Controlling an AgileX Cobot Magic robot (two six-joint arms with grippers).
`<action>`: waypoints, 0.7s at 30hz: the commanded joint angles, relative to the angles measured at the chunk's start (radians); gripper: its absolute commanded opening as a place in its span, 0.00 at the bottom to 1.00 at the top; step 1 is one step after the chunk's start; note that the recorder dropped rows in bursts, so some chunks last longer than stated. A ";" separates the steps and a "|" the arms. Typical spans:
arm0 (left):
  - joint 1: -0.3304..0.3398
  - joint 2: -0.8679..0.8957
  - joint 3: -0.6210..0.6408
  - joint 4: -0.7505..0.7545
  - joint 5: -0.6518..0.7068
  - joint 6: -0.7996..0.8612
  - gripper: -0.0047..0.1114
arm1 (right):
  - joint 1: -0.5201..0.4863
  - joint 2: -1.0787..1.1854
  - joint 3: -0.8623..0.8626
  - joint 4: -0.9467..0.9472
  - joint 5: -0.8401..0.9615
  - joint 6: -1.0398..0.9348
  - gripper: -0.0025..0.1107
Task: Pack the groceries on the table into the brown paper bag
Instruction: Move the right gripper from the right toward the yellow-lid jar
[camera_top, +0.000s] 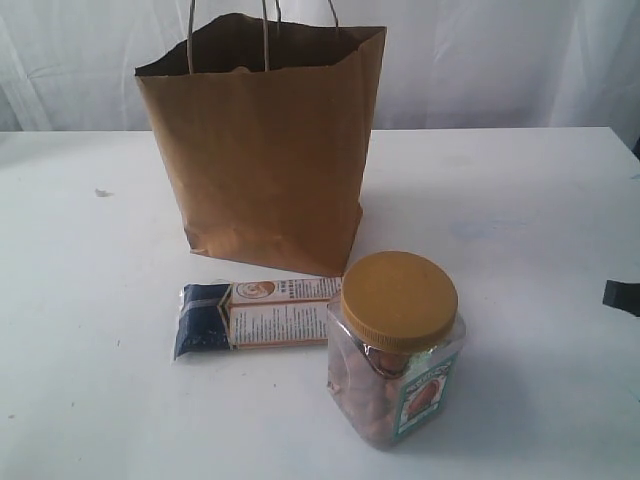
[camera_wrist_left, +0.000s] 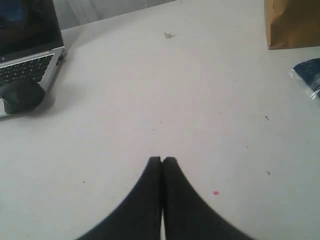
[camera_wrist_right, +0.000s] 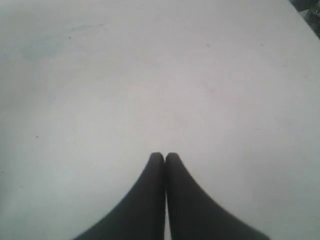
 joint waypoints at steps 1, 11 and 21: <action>0.001 -0.004 0.004 -0.002 -0.002 -0.001 0.04 | 0.001 0.034 -0.063 0.036 0.105 -0.093 0.02; 0.001 -0.004 0.004 -0.002 -0.002 -0.001 0.04 | 0.054 0.163 -0.481 1.273 0.908 -1.589 0.02; 0.001 -0.004 0.004 -0.002 -0.002 -0.001 0.04 | 0.484 0.074 -0.636 1.414 0.984 -1.714 0.02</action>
